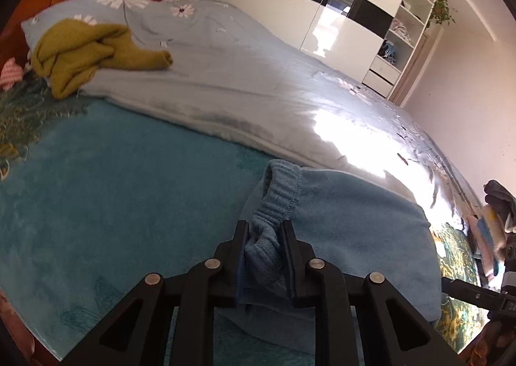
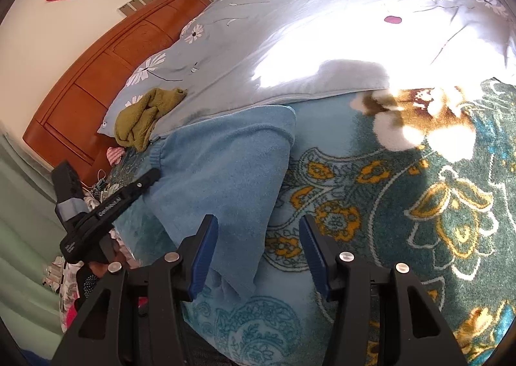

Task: Fold clothes

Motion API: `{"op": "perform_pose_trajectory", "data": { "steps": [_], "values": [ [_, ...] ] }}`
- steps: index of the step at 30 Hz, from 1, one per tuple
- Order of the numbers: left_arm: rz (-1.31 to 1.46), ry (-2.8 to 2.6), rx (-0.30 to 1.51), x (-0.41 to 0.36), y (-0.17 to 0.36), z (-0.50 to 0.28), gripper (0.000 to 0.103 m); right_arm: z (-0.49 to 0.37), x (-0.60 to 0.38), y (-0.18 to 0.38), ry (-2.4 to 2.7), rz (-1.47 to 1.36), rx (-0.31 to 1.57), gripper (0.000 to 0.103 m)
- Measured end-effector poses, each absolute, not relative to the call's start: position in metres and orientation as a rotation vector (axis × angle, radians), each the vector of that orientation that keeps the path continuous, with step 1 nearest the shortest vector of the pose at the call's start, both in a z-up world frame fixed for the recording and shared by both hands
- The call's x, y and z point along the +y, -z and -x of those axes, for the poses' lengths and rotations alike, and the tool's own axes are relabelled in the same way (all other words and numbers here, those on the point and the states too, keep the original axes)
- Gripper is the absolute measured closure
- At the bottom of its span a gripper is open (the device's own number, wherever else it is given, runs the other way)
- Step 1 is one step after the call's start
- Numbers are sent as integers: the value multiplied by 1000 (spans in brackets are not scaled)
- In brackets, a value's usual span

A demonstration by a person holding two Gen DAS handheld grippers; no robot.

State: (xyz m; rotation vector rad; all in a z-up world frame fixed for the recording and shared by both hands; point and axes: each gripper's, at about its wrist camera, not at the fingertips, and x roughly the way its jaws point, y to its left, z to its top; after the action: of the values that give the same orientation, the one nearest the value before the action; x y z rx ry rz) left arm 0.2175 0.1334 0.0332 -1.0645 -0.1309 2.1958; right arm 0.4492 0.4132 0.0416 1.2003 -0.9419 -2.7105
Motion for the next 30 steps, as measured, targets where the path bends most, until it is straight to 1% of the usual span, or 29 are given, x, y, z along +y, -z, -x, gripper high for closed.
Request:
{"op": "perform_pose_trajectory", "data": {
  "steps": [3,7,9,11,13,16,19,20,22,24,27,30],
  "values": [
    [1101,-2145,-214,128,-30,-213,78,-439,405,-51,2716,-1159,-879,49],
    [1041,-2093,-326,107,-50,-214,74,-426,389,-60,2703,-1115,-785,49],
    [974,-2102,-414,90,-65,-214,68,-423,377,-60,2676,-1116,-707,49],
    [917,-2057,-432,88,-80,-214,57,-421,367,-61,2681,-1128,-610,49],
    [878,-2013,-329,108,-93,-221,52,-418,362,-62,2689,-1133,-551,49],
    [883,-2012,-102,153,-95,-226,51,-413,365,-65,2692,-1101,-570,49],
    [1018,-1985,38,186,-69,-214,51,-406,370,-58,2686,-1138,-628,49],
    [1070,-1974,50,190,-58,-209,51,-404,371,-53,2674,-1162,-651,49],
    [1149,-1961,16,190,-39,-201,51,-400,372,-45,2650,-1209,-696,49],
    [1167,-1942,-82,182,-31,-200,52,-398,373,-35,2623,-1238,-709,48],
    [1191,-1916,-142,175,-41,-196,51,-396,373,-35,2621,-1242,-703,49],
    [1093,-1896,-206,164,-67,-204,49,-399,376,-56,2668,-1145,-658,48]
  ]
}}
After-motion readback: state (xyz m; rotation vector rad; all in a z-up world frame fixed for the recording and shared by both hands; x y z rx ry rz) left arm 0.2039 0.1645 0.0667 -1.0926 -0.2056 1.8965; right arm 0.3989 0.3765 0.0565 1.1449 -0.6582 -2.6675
